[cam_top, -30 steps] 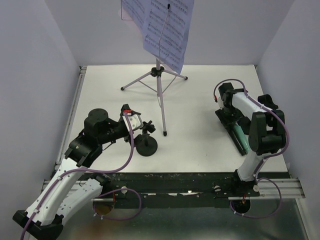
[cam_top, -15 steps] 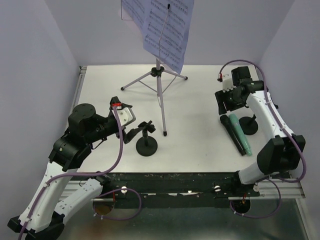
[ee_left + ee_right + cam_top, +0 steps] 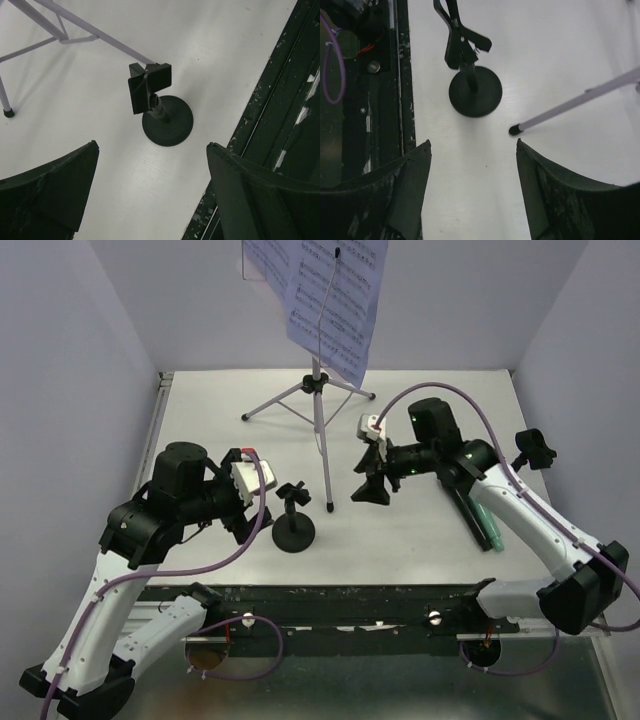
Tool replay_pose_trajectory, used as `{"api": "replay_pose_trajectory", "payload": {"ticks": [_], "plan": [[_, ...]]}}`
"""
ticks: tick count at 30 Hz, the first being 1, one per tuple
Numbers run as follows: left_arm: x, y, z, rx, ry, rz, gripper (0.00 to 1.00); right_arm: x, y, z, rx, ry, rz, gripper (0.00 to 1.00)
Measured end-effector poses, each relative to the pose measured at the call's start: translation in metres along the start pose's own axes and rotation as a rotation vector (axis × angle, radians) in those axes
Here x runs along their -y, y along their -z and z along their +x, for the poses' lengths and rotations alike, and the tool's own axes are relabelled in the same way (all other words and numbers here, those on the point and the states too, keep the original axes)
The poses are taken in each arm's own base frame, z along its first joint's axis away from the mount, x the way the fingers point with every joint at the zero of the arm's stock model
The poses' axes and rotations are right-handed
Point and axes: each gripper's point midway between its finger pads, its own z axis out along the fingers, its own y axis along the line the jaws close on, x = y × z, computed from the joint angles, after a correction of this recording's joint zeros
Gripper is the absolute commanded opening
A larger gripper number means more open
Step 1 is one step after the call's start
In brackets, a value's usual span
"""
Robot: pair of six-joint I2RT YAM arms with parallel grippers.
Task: Pack up the instrument practice props
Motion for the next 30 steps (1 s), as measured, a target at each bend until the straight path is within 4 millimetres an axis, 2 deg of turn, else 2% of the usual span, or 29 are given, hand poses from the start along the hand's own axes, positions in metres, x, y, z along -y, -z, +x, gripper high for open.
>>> {"api": "replay_pose_trajectory", "payload": {"ticks": [5,8,15,21,26,30], "plan": [[-0.003,0.004,0.024,-0.109,-0.036,-0.013,0.99,0.004,-0.044,-0.023,0.066,0.092,-0.078,0.76],[-0.005,0.008,0.032,-0.143,-0.051,-0.033,0.99,0.0,-0.066,-0.037,0.095,0.136,-0.128,0.76],[-0.005,0.021,0.04,-0.155,-0.039,-0.07,0.99,-0.023,-0.097,-0.076,0.176,0.228,-0.255,0.76],[-0.011,0.028,0.041,-0.148,-0.011,-0.117,0.99,-0.031,-0.117,-0.086,0.185,0.239,-0.32,0.75],[-0.017,0.033,0.037,-0.134,0.028,-0.153,0.99,-0.037,-0.134,-0.078,0.154,0.232,-0.343,0.7],[-0.016,0.037,0.033,-0.112,0.033,-0.163,0.99,-0.04,-0.14,-0.074,0.137,0.231,-0.343,0.65]]}}
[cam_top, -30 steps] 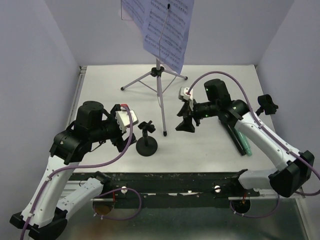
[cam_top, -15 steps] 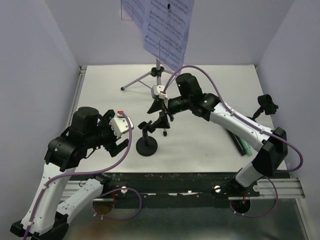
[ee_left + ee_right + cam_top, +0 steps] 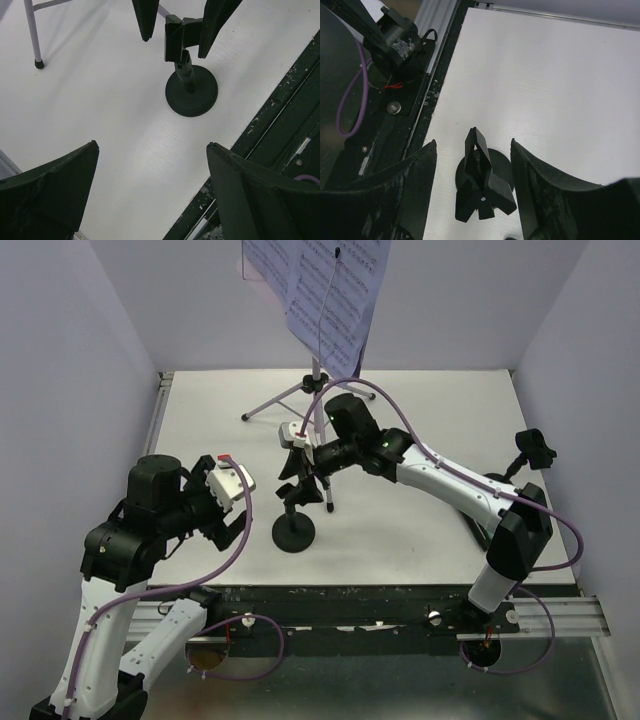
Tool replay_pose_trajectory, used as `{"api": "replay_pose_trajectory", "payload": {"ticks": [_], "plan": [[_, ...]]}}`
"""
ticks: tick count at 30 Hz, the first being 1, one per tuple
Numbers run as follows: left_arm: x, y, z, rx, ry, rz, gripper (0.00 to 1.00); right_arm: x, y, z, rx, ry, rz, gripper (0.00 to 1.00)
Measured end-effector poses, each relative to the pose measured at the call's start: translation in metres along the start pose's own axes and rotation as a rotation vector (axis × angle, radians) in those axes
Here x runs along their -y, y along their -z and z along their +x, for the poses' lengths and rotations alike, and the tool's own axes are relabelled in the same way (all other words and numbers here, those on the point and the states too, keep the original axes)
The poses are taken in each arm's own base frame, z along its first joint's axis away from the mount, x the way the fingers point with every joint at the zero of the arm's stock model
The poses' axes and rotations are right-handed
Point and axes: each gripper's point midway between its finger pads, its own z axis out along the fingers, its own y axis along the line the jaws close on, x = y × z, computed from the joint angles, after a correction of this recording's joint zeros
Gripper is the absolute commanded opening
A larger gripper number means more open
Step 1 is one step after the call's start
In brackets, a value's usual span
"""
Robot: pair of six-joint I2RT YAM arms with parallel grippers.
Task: Pack up the instrument practice props
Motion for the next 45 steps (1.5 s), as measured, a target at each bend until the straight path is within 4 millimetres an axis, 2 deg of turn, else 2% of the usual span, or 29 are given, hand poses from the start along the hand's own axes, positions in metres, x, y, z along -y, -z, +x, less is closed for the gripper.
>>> {"api": "replay_pose_trajectory", "payload": {"ticks": [3,8,12,16,22,26,30,34,38,42,45], "plan": [[0.001,0.002,-0.001,0.01,-0.002,-0.002,0.99,-0.002,-0.002,0.003,-0.014,0.015,-0.005,0.56],[0.002,0.002,-0.002,0.019,-0.001,0.004,0.99,-0.001,-0.001,0.014,-0.051,0.029,0.01,0.47],[0.004,-0.004,0.0,0.023,0.002,0.022,0.99,-0.001,0.002,0.029,-0.091,0.024,0.036,0.29],[0.007,-0.012,0.004,0.02,0.008,0.046,0.99,-0.002,0.014,0.025,-0.113,0.045,0.095,0.28],[0.005,-0.026,-0.001,0.03,0.014,0.087,0.99,-0.007,0.044,0.032,-0.199,0.032,0.21,0.22],[0.004,-0.036,-0.003,0.027,0.015,0.12,0.99,-0.007,0.08,0.034,-0.255,-0.004,0.306,0.19],[0.002,-0.048,-0.007,0.029,0.014,0.159,0.99,0.004,0.134,0.042,-0.296,-0.103,0.455,0.09],[0.0,-0.057,-0.013,0.045,0.024,0.181,0.99,0.021,0.194,0.067,-0.376,-0.216,0.641,0.01],[-0.001,-0.062,-0.019,0.067,0.029,0.198,0.99,0.032,0.245,0.095,-0.457,-0.304,0.806,0.0],[-0.002,-0.068,-0.022,0.075,0.032,0.214,0.99,0.033,0.282,0.116,-0.508,-0.396,0.923,0.0],[-0.004,-0.075,-0.023,0.073,0.044,0.225,0.99,0.031,0.299,0.124,-0.513,-0.454,0.98,0.0]]}}
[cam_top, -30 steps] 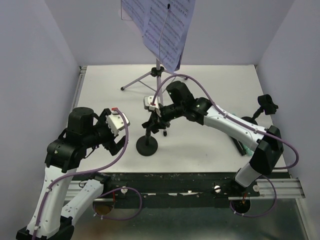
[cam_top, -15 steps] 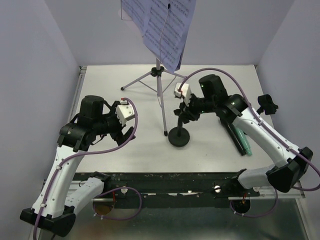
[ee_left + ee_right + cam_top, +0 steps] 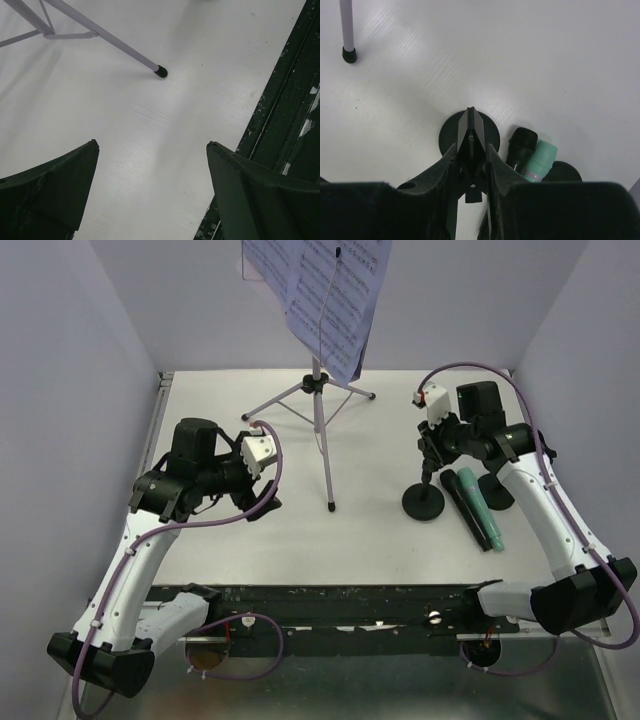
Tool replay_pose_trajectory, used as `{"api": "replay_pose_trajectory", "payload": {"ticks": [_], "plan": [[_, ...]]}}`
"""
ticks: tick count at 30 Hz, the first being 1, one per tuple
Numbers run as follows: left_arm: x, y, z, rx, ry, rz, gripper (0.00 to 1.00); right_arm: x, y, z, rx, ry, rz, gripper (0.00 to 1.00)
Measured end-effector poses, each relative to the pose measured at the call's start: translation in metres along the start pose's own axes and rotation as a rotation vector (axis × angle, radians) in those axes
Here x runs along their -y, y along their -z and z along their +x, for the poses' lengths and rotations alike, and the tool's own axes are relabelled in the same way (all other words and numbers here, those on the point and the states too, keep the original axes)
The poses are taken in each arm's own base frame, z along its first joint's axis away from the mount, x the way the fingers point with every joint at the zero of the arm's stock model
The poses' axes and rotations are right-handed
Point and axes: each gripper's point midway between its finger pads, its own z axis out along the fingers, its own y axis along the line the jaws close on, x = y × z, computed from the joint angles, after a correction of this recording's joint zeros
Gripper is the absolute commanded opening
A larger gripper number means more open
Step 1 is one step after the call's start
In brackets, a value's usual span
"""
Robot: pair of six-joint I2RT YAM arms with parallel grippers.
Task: Pack up the instrument practice props
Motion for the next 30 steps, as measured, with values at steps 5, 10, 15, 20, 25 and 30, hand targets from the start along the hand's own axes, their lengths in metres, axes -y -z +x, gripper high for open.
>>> {"api": "replay_pose_trajectory", "payload": {"ticks": [5,10,15,20,25,30], "plan": [[-0.003,-0.006,-0.002,0.005,0.018,0.011,0.99,0.013,0.01,0.019,-0.009,-0.088,0.051,0.0],[-0.003,-0.006,-0.007,0.018,0.018,0.014,0.99,0.021,0.022,0.037,-0.015,-0.144,0.093,0.0],[0.0,-0.006,-0.01,0.023,0.01,0.025,0.99,0.023,0.039,0.051,-0.039,-0.169,0.123,0.0],[0.005,-0.008,-0.012,0.026,-0.001,0.042,0.99,0.018,0.06,0.073,-0.067,-0.166,0.152,0.0],[0.005,-0.009,-0.014,0.034,-0.006,0.043,0.99,0.025,0.067,0.088,-0.08,-0.176,0.187,0.0],[0.006,-0.01,-0.016,0.04,-0.014,0.047,0.99,0.034,0.07,0.093,-0.074,-0.199,0.205,0.68]]}}
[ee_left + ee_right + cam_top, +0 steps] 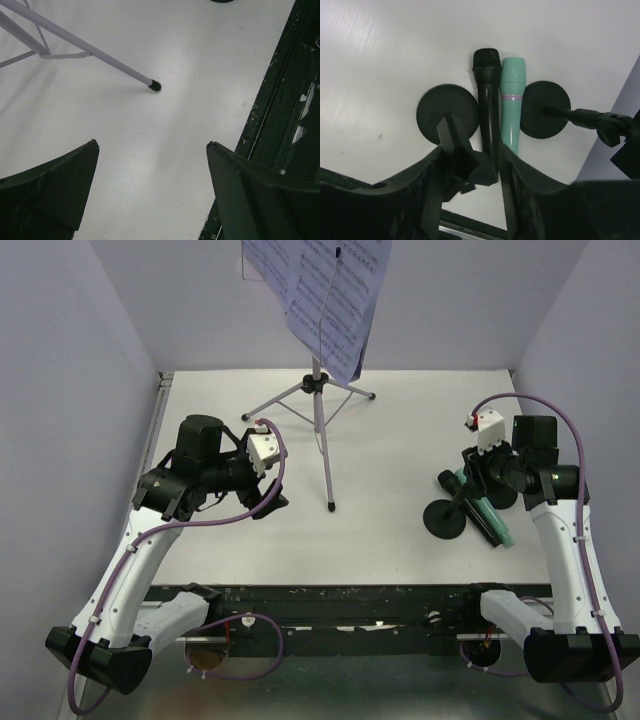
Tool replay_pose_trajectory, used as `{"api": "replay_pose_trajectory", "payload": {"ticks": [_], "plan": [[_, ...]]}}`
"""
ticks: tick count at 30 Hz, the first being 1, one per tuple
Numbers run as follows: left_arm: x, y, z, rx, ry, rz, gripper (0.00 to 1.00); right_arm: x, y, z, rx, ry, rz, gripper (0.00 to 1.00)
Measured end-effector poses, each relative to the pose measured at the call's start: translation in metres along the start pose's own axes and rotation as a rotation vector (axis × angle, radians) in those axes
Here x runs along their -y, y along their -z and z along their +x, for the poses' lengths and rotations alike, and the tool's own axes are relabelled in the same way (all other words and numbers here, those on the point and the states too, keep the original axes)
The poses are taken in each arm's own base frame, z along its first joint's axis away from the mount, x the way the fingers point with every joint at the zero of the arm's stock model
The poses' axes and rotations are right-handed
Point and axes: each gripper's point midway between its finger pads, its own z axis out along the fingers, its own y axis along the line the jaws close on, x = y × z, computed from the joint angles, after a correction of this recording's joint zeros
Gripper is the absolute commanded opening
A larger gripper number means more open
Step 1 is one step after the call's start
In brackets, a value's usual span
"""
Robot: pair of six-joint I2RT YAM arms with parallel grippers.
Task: Pack up the instrument practice props
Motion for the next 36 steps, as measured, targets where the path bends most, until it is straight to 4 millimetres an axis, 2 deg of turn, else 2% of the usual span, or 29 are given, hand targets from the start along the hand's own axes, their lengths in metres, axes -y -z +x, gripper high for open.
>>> {"api": "replay_pose_trajectory", "payload": {"ticks": [2,3,8,11,16,20,23,27,30,36], "plan": [[0.0,0.0,0.0,0.001,0.0,0.0,0.99,0.001,-0.002,0.006,-0.02,-0.004,0.001,0.82],[0.0,0.0,-0.001,0.002,0.0,-0.002,0.99,0.002,-0.003,0.01,-0.032,-0.006,0.0,0.86],[-0.007,-0.002,-0.001,0.004,0.01,-0.035,0.99,-0.004,-0.002,0.006,-0.017,-0.015,-0.039,0.95],[-0.012,-0.003,-0.002,0.009,0.014,-0.057,0.99,-0.006,0.01,-0.014,0.044,-0.031,-0.053,0.95],[-0.023,-0.007,-0.01,0.057,0.0,-0.101,0.98,-0.008,0.042,-0.062,0.204,-0.054,-0.075,0.95],[-0.036,-0.016,-0.014,0.099,-0.06,-0.12,0.89,-0.021,0.056,-0.084,0.31,-0.058,-0.144,0.9],[-0.054,-0.027,-0.028,0.109,-0.103,-0.098,0.79,-0.032,0.062,-0.101,0.386,-0.056,-0.209,0.84],[-0.098,-0.046,-0.051,0.11,-0.131,-0.085,0.79,-0.048,0.066,-0.126,0.462,-0.017,-0.276,0.79],[-0.129,-0.054,-0.047,0.1,-0.135,-0.099,0.79,-0.074,0.066,-0.148,0.509,0.058,-0.353,0.76],[-0.173,-0.069,-0.028,0.07,-0.176,-0.123,0.79,-0.119,0.051,-0.169,0.533,0.121,-0.466,0.71]]}}
